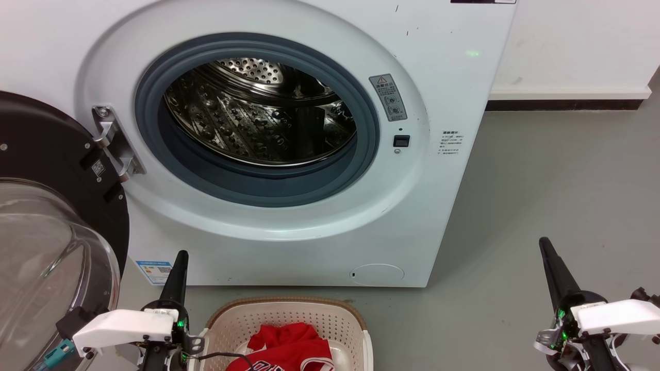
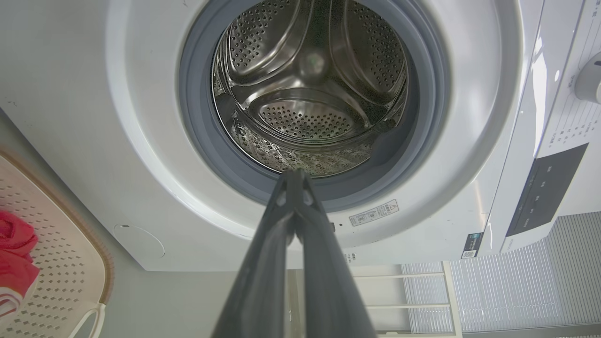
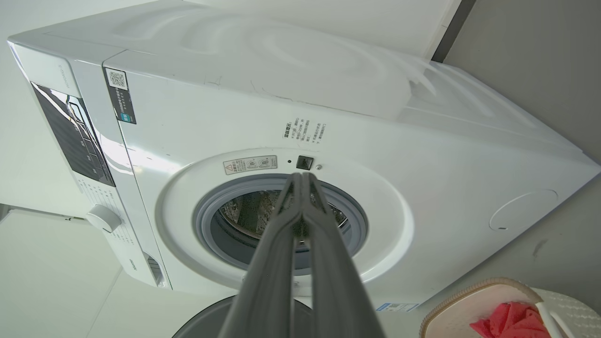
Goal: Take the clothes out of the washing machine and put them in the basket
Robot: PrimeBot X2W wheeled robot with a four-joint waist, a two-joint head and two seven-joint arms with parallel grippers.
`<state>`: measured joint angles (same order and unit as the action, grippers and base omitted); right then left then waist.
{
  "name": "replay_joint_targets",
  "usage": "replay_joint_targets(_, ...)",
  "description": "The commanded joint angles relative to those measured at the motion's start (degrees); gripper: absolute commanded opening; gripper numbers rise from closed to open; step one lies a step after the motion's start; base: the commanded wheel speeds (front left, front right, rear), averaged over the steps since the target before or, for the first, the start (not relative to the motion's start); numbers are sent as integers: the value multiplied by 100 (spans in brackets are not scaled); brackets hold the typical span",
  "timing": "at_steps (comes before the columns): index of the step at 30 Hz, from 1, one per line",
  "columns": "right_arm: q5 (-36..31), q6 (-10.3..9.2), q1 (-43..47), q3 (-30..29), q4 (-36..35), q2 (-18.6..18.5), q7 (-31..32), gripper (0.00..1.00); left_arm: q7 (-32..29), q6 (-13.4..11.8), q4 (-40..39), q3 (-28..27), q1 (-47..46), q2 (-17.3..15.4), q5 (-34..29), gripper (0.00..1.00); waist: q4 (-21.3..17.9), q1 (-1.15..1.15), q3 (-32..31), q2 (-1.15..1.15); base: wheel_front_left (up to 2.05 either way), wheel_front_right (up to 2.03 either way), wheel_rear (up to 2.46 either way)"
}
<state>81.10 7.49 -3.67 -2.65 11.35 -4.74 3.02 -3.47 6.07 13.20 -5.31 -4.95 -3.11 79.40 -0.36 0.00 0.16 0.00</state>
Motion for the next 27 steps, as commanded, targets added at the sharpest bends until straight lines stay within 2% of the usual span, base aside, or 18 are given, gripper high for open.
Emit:
replay_joint_targets(1,136,1,-147,-20,16,-14,14,0,-40,42,-3,-23,-93,-1,111,0,2,0,0,0,0,0,0)
replay_joint_targets(27,1246,0,-253,-157,257,25,164,0,-301,146,89,-135,-150,27,1222,0,33,0,2,0,0,0,0)
